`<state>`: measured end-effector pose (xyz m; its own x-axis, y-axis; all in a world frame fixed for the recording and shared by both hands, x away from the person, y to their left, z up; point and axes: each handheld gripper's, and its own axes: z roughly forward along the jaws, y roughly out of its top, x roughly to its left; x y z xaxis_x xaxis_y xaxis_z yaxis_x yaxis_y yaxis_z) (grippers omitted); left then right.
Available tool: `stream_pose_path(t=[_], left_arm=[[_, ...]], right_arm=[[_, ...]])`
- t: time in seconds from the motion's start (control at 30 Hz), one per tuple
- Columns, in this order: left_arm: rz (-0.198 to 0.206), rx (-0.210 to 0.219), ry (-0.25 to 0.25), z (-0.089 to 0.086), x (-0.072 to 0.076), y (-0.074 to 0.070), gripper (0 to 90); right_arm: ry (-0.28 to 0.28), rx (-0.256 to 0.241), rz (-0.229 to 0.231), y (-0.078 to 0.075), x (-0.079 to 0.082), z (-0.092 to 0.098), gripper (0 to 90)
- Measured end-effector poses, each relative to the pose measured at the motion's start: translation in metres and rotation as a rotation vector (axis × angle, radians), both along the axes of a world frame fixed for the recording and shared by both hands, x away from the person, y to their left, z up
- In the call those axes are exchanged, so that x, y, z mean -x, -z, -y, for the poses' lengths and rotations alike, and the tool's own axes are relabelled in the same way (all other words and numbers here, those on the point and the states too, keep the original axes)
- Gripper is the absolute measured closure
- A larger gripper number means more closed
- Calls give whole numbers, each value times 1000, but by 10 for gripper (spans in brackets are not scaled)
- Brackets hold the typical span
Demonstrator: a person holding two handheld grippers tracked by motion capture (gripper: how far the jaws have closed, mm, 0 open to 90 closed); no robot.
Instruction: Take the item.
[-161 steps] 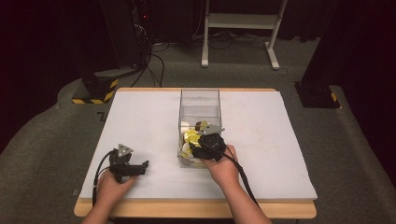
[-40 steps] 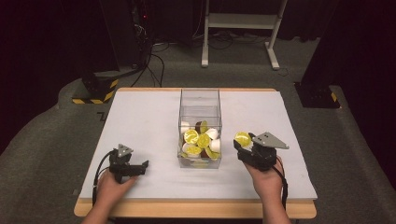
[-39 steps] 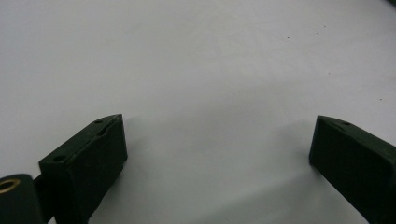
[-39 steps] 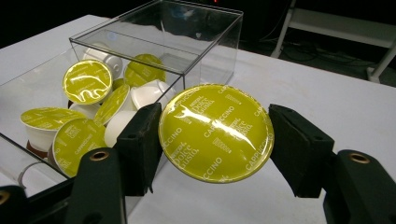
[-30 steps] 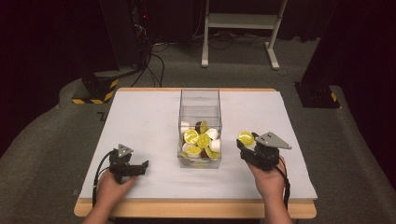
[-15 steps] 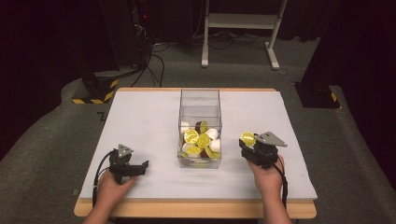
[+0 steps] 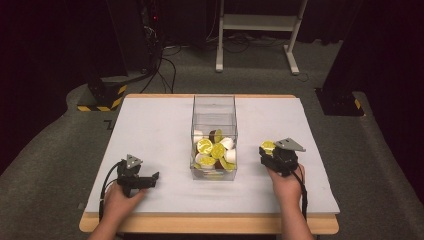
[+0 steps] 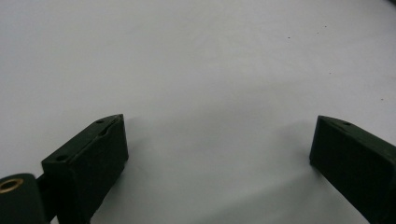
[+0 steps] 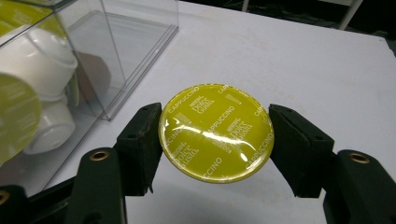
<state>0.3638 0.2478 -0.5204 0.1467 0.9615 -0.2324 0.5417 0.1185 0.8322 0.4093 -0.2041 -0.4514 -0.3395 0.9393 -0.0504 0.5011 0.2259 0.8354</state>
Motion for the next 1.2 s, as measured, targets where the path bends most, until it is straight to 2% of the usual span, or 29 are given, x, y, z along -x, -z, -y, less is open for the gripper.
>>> stream_pose_path(t=[0.07, 0.1, 0.27, 0.33, 0.37, 0.53, 0.73, 1.03, 1.2], left_arm=[[0, 0, 0, 0, 0, 0, 47], [0, 0, 0, 0, 0, 0, 47], [-1, -1, 0, 0, 0, 0, 47], [0, 0, 0, 0, 0, 0, 47], [0, -1, 1, 0, 0, 0, 47], [0, -1, 0, 0, 0, 0, 47], [-1, -1, 1, 0, 0, 0, 46], [1, 3, -2, 0, 0, 0, 47], [0, -1, 1, 0, 0, 0, 47]], right_arm=[[6, -4, -13, 0, -10, -1, 383], [6, -4, -13, 0, -10, -1, 383], [15, 42, -29, 8, -30, -8, 383], [17, 51, -31, 10, -33, -9, 383], [30, 57, -36, 14, -40, -9, 383], [49, 59, -51, 20, -54, -7, 383], [82, 34, -80, 30, -66, -2, 383], [86, 39, -97, 33, -67, -2, 382], [90, 37, -121, 36, -67, -3, 376]])
